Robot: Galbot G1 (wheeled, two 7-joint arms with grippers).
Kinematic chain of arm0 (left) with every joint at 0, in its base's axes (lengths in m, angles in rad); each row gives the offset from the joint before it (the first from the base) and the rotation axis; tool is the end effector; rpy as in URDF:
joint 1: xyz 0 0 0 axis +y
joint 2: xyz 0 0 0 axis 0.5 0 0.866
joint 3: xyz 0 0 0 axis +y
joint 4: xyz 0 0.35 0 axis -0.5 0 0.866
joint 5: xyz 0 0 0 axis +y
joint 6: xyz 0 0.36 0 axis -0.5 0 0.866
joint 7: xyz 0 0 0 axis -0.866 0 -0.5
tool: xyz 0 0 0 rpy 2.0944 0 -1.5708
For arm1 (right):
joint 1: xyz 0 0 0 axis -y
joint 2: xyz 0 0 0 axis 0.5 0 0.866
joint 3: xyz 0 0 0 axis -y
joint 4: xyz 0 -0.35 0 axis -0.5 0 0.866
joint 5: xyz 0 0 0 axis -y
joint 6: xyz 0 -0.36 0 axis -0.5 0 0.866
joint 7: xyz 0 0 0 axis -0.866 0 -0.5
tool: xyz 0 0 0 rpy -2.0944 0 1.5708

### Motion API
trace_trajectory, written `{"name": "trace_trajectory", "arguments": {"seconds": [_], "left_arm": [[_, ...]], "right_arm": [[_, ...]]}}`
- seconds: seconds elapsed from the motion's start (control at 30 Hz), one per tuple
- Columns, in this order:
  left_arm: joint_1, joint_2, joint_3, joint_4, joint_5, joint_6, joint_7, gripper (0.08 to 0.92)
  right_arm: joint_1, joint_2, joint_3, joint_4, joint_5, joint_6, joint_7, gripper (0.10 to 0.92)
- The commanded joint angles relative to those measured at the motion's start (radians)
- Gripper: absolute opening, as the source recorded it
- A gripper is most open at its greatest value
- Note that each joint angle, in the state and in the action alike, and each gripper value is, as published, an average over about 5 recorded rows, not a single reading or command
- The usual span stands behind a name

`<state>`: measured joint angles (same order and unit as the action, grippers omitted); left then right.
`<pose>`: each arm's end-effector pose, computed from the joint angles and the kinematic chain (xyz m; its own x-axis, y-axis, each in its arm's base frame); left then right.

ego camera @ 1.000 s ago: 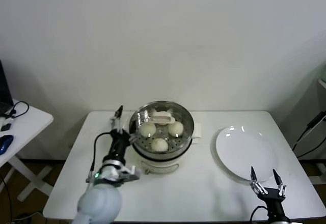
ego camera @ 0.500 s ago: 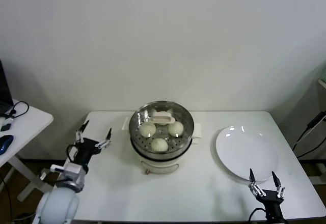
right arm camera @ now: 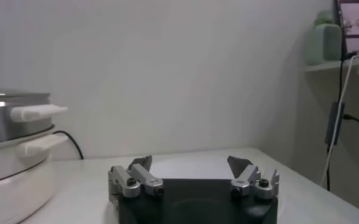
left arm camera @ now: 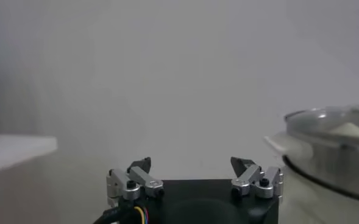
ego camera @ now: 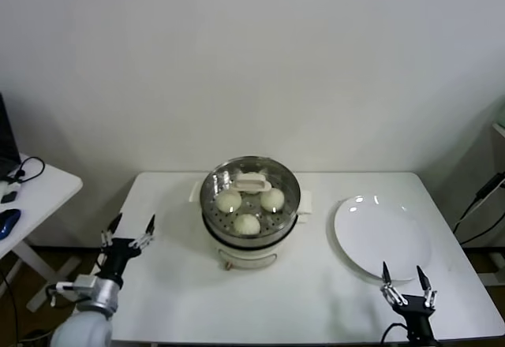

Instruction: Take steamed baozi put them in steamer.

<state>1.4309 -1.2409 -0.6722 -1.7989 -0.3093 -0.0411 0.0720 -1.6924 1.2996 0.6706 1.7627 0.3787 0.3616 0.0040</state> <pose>0.2328 0.1361 -0.3499 -0.9966 0.0106 0.0817 0.0145 0.9988 0.0475 0.1246 -0.1252 -0.4157 -0.9917 0.1151 0.0573 0.1175 0.9923 0.0403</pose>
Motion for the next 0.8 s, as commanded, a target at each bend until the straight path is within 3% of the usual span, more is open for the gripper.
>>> {"name": "trace_trajectory", "arguments": {"seconds": [0.03, 0.8], "left_arm": [[0.032, -0.014, -0.015, 0.105, -0.095, -0.095, -0.004, 0.823], [0.052, -0.031, -0.011, 0.078, -0.058, -0.098, -0.013, 0.823]], "right_arm": [[0.002, -0.001, -0.015, -0.016, -0.001, 0.014, 0.000, 0.823], [0.008, -0.002, -0.018, -0.017, 0.001, 0.015, 0.003, 0.823]]}}
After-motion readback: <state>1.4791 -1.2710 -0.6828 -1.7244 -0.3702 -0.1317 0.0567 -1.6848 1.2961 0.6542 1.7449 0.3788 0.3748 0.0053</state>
